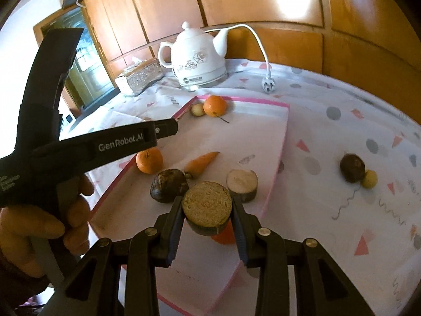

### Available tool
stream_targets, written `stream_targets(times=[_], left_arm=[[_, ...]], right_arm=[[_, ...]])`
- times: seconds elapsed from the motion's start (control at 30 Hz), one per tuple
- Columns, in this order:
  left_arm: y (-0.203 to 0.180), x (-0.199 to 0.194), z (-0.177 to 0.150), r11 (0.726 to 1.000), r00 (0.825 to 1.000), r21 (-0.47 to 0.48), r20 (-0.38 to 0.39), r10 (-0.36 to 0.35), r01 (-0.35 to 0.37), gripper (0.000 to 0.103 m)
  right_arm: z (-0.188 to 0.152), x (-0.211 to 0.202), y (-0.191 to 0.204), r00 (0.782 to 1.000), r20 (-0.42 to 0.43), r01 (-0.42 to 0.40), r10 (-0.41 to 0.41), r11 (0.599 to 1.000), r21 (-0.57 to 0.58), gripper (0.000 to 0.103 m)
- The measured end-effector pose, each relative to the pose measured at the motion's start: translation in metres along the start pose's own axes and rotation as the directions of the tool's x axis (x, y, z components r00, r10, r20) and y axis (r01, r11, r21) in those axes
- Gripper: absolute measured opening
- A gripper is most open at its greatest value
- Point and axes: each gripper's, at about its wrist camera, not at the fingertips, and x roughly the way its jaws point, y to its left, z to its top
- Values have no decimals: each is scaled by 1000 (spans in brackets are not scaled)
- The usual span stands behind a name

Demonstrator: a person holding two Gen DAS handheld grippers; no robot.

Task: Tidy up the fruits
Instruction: 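Carry the carrot and root piece into the pink tray and open both grippers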

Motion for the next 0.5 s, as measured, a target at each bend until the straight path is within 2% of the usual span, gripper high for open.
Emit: stream_targets(times=[0.2, 0.5], left_arm=[[9, -7, -6, 998, 998, -19, -9, 62, -62, 36], [11, -28, -11, 998, 997, -16, 40, 66, -65, 54]], right_arm=[[4, 6, 11, 1000, -4, -3, 3, 999, -33, 36], [9, 15, 13, 1000, -5, 1, -1, 1000, 0, 42]])
